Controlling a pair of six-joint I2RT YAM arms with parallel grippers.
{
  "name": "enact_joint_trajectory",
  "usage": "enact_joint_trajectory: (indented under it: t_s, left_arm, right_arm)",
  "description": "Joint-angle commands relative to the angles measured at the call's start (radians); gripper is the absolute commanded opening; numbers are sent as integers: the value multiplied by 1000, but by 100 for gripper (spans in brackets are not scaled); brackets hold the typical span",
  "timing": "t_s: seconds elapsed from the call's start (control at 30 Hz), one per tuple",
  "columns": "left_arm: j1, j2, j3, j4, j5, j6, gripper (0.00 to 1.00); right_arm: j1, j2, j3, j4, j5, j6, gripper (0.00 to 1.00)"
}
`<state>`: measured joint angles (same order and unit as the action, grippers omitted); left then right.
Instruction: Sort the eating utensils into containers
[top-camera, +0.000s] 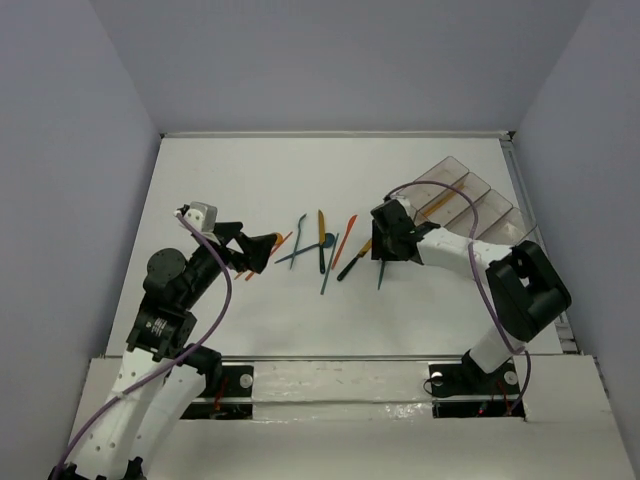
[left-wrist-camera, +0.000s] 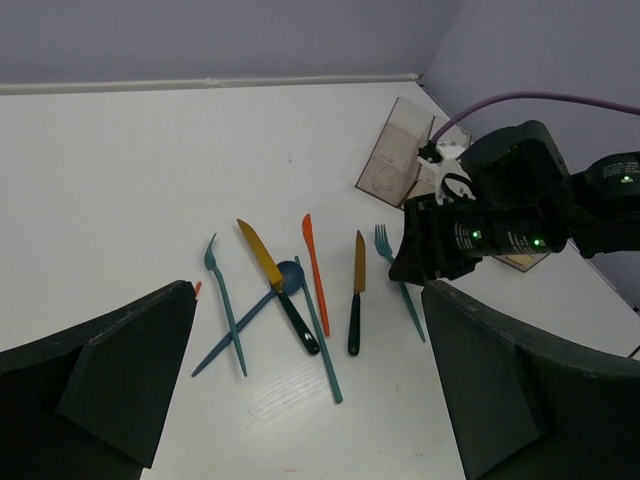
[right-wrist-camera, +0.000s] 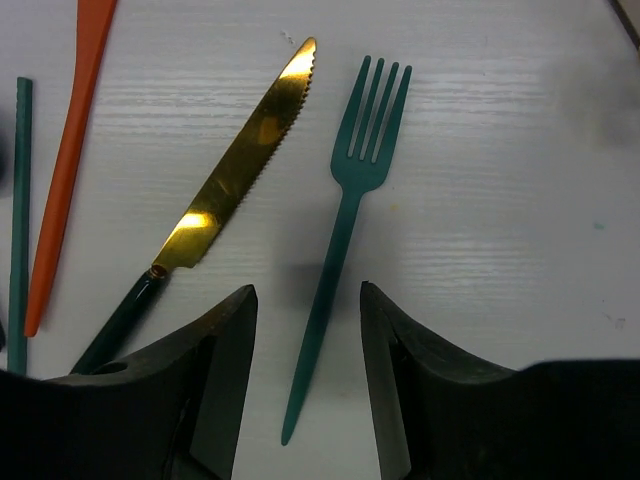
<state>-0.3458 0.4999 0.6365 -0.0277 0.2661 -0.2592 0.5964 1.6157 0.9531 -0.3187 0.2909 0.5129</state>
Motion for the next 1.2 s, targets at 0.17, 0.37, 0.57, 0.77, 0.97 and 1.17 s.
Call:
enact_joint_trajectory:
  t_s: [0.17,0.37,0.57,0.77,0.97,1.17]
  left_arm:
    - [-13,-11,35,45,15,12,99]
    - [-13,-6,34,45,15,14,99]
    - [-13,-3,35,45,15,12,99]
    - [-13,3,34,51,22,12,99]
    - [-22,0,32,54,25,11,99]
    - [-31,-15,32,51,28,12,99]
  right_arm:
    - [16,85,49,43,65,29,39]
    - [16,108,47,50,93,47,24]
    - [16,105,46,35,112,67,0]
    - [16,-49,32,13,163,75,0]
    - [16,-284,1,73,279,42,0]
    - [-231,-379,-10,164,173,27,0]
